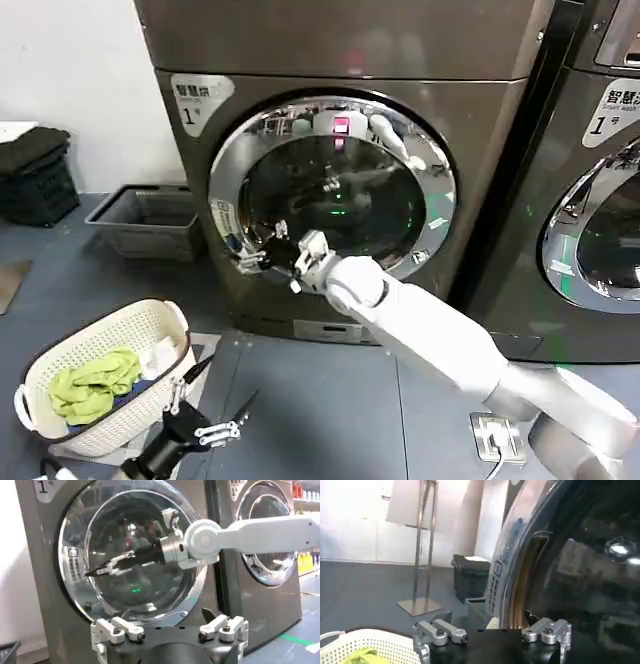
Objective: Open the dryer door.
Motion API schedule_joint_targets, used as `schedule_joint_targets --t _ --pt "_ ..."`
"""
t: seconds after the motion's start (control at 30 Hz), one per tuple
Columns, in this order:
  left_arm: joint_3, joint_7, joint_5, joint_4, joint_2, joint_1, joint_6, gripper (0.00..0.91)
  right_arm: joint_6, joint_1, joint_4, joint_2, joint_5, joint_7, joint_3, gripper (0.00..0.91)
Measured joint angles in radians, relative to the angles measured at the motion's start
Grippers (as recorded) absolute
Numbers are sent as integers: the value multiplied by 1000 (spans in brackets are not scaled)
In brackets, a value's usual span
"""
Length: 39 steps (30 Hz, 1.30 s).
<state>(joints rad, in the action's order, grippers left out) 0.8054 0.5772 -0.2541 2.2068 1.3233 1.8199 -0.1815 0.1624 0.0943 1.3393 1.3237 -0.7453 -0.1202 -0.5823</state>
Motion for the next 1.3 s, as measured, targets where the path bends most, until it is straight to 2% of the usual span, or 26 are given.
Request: schedule_joint_targets --t 0.3,0.7,1.07,1.3 --pt "2 0 -1 0 3 0 -1 907 -3 -20 -45 40 -4 -44 -12 907" --pt "10 -2 -11 -3 3 -3 -1 907 -34 -20 -58 45 -11 -161 -27 907" --pt "82 -15 -69 -12 -4 -1 21 907 -61 -22 -9 -5 -46 -254 -54 907" --pt "141 -27 -113 -28 -14 -13 43 907 -80 -31 73 -65 -66 -279 -78 907"
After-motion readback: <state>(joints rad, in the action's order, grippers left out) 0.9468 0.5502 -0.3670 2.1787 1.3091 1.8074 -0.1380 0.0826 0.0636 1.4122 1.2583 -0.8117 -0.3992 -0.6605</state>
